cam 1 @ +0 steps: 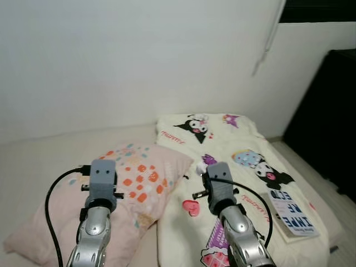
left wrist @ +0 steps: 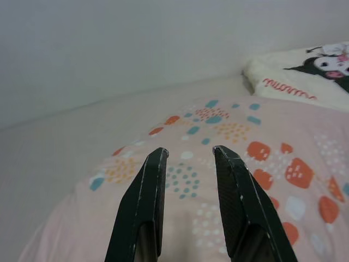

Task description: Clean up the room

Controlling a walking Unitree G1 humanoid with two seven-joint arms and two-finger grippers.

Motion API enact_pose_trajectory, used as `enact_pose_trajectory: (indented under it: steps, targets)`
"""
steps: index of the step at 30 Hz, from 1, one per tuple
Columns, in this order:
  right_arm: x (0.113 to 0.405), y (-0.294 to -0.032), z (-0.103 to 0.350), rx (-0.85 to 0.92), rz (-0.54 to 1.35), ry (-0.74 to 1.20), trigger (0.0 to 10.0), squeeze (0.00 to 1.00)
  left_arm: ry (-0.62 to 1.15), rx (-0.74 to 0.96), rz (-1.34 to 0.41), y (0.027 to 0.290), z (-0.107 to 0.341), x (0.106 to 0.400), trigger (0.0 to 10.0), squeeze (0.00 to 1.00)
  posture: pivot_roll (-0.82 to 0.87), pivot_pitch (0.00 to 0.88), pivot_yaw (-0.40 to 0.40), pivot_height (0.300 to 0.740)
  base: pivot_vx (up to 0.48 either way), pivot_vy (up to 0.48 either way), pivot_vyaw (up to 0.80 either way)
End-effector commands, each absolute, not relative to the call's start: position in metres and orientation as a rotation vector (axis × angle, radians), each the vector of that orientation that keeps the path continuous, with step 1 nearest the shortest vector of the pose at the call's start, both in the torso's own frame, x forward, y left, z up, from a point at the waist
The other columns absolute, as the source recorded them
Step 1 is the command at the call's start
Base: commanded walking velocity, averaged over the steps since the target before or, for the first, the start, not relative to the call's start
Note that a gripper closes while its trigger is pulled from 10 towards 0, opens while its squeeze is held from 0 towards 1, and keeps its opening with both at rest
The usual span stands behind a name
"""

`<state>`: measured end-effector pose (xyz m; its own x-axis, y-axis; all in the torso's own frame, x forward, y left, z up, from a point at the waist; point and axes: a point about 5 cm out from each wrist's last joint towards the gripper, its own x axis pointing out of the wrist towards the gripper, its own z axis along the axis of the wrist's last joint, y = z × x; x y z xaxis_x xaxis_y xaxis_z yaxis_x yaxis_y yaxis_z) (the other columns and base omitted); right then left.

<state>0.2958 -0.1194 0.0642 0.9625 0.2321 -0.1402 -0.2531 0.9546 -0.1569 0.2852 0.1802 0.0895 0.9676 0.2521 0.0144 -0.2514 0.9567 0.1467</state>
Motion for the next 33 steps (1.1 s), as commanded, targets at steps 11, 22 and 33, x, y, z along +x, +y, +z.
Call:
enact_pose_trajectory:
  steps: [11,22,33]
  targets:
    - [0.278,-0.116,0.028,-0.257,0.318,0.26,10.0,0.0,0.055,0.225,0.223,0.183,0.071,0.277,10.0,0.0,0.05,0.0,-0.049,0.74,0.0,0.0,0.0]
    - [0.277,-0.119,0.023,-0.231,0.285,0.281,10.0,0.0,0.05,0.22,0.16,0.167,0.066,0.267,10.0,0.0,0.06,0.002,-0.045,0.74,0.0,0.0,0.0]
    - [0.278,-0.117,0.023,-0.223,0.295,0.28,10.0,0.0,0.038,0.224,0.139,0.16,0.069,0.265,10.0,0.0,0.06,0.004,-0.048,0.74,0.0,0.0,-0.42]
